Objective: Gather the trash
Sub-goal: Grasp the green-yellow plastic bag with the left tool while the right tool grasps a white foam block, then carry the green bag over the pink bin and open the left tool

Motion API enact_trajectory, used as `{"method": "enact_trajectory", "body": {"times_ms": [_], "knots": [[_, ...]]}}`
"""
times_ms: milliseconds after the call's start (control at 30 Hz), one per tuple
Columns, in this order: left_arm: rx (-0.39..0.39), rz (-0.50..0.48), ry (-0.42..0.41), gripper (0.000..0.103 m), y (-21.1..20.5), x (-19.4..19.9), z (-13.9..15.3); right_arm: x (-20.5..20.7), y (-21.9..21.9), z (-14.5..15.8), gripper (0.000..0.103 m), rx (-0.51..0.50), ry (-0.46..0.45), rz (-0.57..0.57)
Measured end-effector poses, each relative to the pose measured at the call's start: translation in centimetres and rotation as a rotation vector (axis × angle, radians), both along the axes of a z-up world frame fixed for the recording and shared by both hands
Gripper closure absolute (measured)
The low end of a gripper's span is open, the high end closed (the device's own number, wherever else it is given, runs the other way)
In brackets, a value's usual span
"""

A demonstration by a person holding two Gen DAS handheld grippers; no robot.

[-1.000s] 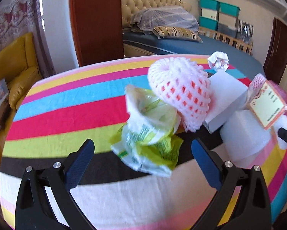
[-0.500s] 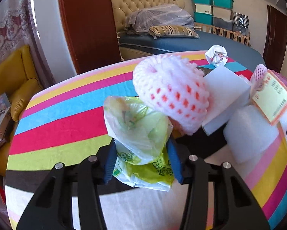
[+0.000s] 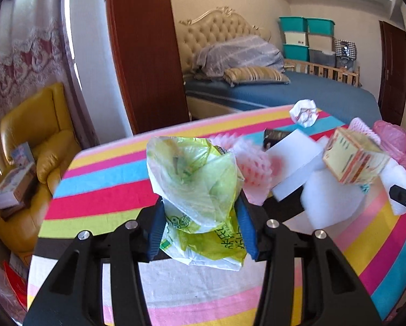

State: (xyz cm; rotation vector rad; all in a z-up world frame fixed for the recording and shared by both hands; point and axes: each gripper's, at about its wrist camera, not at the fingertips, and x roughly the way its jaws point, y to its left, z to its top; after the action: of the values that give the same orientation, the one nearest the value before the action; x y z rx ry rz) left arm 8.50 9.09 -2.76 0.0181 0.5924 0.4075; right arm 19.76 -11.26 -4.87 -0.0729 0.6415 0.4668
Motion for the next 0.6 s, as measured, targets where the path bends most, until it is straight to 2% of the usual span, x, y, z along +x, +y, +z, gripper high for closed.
{"method": "enact_trajectory", "body": {"times_ms": [600], "knots": [[0.071, -0.094, -0.06, 0.056, -5.2, -1.0, 3.1, -1.8, -3.8, 1.8, 0.046, 0.066, -0.07, -0.028]]}}
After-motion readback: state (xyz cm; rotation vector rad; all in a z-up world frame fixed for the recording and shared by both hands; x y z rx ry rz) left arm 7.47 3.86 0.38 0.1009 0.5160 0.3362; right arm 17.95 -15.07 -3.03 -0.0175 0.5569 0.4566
